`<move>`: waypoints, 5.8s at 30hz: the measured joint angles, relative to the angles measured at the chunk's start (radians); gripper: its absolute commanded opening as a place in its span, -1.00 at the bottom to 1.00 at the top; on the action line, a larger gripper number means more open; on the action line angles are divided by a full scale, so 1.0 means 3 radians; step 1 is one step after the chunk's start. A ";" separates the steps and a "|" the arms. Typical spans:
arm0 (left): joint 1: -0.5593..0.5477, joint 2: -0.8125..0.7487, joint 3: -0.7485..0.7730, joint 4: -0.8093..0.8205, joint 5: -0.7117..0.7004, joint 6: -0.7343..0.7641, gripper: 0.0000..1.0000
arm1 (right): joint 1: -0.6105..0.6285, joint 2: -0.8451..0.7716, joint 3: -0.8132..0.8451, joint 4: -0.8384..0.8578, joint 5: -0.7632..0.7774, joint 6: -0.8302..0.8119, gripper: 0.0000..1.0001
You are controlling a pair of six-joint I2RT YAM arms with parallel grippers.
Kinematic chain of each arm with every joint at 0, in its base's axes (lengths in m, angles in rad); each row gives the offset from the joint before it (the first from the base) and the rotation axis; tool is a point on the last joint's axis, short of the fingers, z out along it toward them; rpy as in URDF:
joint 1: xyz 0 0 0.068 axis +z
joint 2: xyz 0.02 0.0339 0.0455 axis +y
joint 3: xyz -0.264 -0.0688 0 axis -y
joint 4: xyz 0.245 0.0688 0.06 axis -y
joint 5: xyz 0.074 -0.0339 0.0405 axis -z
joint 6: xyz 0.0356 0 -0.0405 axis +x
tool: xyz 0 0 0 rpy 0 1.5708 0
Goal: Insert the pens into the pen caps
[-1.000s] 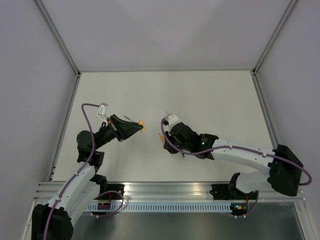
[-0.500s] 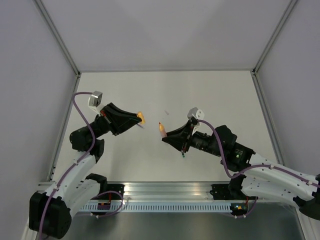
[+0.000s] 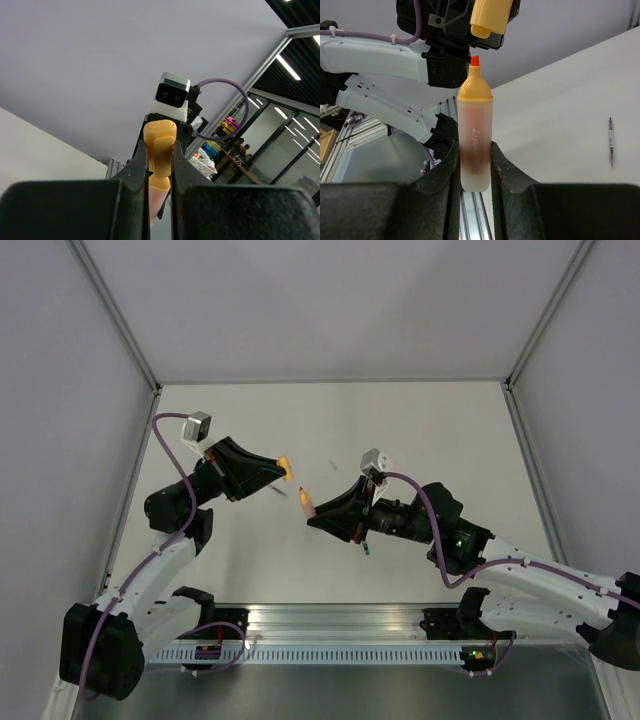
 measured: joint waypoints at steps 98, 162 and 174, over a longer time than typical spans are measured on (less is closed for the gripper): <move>-0.0114 -0.0106 0.0174 0.0025 0.0128 -0.0195 -0.95 | 0.0004 0.0285 0.0223 0.0448 -0.0318 0.0439 -1.00; -0.0313 -0.0637 -0.0167 -0.0229 0.0656 0.0838 0.04 | 0.0090 0.0528 0.0492 0.0412 -0.0398 0.0473 -1.00; -0.0296 -0.0827 -0.0167 -0.0931 0.0605 0.1278 -0.01 | 0.0083 0.0711 0.0523 0.0441 -0.0427 0.0501 -1.00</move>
